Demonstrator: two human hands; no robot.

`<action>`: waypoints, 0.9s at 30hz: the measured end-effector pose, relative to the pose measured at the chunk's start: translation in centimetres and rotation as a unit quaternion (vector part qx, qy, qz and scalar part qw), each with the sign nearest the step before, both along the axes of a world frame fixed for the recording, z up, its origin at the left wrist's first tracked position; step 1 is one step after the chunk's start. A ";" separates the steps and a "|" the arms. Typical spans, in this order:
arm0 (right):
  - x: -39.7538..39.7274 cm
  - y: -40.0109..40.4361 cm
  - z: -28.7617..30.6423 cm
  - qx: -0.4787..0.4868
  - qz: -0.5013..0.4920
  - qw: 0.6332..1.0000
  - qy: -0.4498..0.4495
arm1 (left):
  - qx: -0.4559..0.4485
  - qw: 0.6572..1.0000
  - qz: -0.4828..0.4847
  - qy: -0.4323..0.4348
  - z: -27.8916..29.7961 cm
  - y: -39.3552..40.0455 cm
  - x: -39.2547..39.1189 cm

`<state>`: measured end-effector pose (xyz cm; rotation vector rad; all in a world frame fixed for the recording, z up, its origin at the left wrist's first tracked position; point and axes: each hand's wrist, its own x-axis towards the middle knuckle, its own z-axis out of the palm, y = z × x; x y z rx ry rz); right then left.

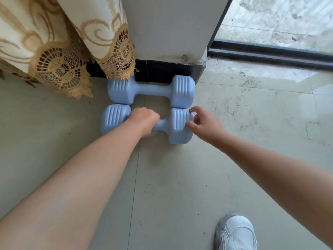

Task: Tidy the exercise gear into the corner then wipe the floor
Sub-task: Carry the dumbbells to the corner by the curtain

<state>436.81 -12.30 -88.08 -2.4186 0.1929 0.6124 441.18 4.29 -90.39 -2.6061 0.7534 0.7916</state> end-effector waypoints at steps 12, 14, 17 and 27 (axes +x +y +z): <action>0.7 -0.3 -0.3 -0.021 0.018 0.999 0.017 | -0.040 0.998 0.043 0.021 0.2 0.9 -1.0; 0.9 -0.4 -0.4 -0.038 0.028 0.999 0.014 | -0.044 0.999 0.024 0.014 0.7 1.5 -1.2; 1.4 0.0 -0.3 -0.077 0.042 0.996 -0.012 | -0.078 0.997 0.007 -0.009 1.9 2.6 -1.4; -1.0 3.7 9.8 -0.203 0.155 0.965 0.053 | -0.052 0.988 0.141 0.035 13.8 5.4 -4.9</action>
